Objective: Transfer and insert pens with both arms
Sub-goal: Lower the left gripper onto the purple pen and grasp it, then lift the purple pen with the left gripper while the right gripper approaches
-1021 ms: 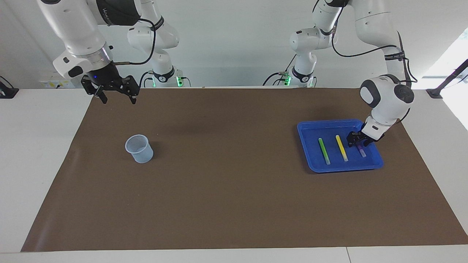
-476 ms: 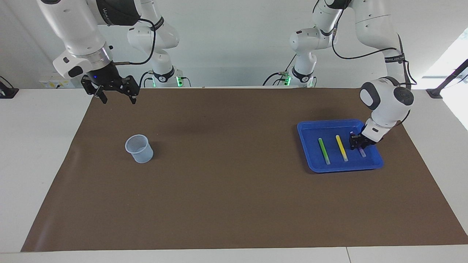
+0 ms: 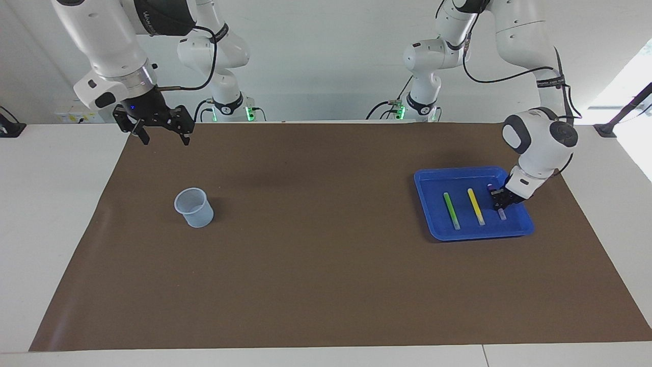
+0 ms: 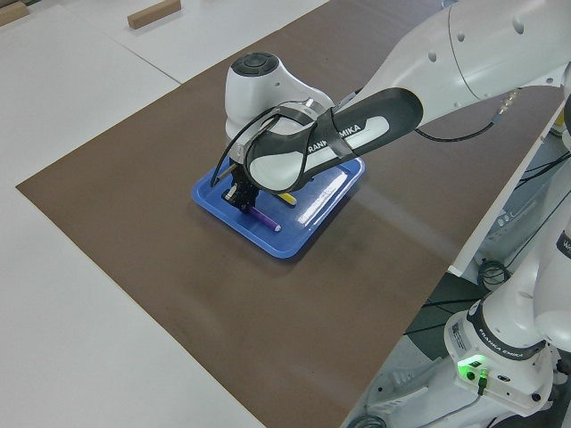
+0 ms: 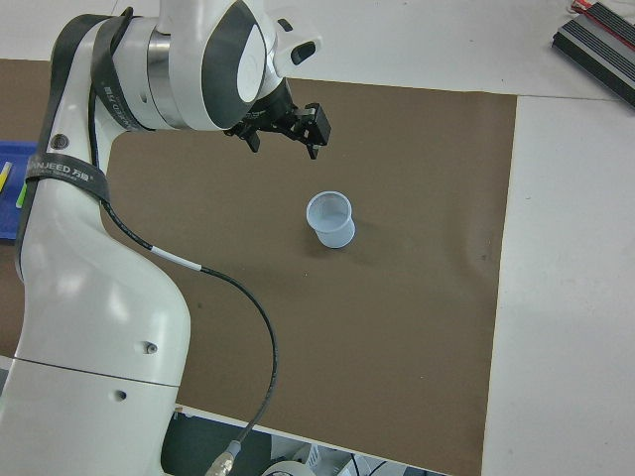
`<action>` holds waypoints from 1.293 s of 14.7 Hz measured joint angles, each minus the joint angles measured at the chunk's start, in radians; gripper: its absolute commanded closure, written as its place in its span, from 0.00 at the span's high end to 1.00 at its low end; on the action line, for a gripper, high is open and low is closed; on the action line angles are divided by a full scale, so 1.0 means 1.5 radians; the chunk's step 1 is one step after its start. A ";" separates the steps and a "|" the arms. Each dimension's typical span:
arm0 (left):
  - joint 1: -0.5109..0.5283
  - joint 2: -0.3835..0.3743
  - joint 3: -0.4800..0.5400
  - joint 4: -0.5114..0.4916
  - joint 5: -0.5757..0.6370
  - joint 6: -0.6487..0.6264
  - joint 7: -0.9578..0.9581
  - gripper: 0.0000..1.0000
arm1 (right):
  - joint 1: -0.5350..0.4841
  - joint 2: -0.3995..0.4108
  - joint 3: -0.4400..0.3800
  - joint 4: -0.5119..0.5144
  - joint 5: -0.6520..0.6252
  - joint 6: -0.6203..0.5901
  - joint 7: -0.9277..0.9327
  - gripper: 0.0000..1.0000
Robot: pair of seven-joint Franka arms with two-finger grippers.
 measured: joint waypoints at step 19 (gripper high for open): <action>-0.005 -0.053 -0.079 0.266 -0.223 -0.417 -0.542 0.00 | 0.003 0.000 0.003 0.000 0.058 -0.006 -0.002 1.00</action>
